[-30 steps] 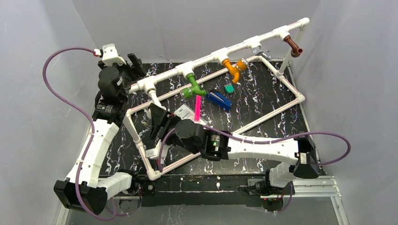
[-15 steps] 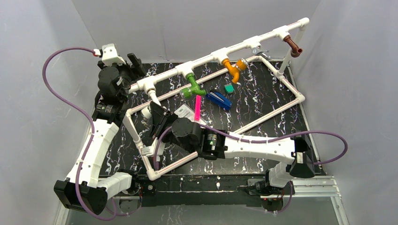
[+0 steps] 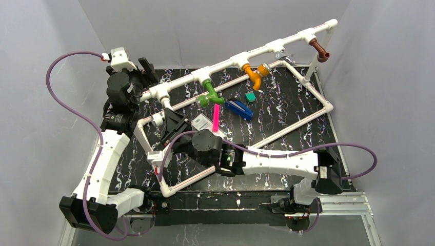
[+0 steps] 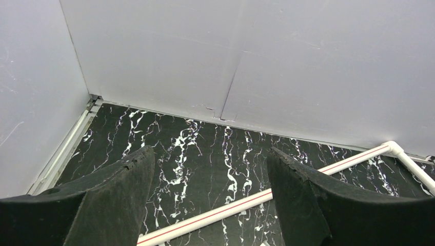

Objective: Install the water faucets

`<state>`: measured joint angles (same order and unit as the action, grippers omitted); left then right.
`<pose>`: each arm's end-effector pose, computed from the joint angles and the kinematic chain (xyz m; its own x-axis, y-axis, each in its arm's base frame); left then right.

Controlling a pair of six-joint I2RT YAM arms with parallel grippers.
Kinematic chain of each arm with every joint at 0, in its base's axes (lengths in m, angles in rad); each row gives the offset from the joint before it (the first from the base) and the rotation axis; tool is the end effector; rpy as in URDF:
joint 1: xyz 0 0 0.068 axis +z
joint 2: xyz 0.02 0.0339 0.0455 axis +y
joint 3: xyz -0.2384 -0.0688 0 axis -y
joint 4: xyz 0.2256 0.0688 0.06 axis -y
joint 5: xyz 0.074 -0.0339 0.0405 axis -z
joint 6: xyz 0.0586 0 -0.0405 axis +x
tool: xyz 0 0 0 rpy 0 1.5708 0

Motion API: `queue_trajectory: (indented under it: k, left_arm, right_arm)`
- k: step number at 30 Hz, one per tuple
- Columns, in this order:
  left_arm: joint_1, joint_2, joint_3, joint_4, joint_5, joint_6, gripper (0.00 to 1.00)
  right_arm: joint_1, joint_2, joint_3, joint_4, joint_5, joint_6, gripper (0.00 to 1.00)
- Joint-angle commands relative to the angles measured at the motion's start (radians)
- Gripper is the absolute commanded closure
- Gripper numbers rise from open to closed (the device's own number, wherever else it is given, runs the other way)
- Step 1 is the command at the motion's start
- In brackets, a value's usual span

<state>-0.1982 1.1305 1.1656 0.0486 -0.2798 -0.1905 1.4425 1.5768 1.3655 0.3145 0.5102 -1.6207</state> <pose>0.2695 -0.0376 0.4079 0.0957 -0.2048 -0.9741 -0.0636 0.9753 -0.2114 0.0769 0.3723 0.3761 0.8017 -0.5978 -0.0006 0.0532 0.0724 -0.9960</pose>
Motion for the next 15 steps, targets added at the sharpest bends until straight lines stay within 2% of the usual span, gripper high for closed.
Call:
queue_trajectory:
  k: [1,10,15]
  left_arm:
    - [0.005,0.121,-0.137,-0.346,0.004,-0.02,0.23]
    - [0.003,0.123,-0.136,-0.346,0.012,-0.02,0.22]
    - [0.003,0.111,-0.133,-0.342,0.024,-0.023,0.23]
  right_arm:
    - [-0.007,0.023,-0.012,0.282,0.021,0.372,0.99]
    - [-0.01,0.007,-0.097,0.629,0.261,0.934,0.99]
    - [-0.019,-0.07,-0.181,0.693,0.342,1.243,0.99]
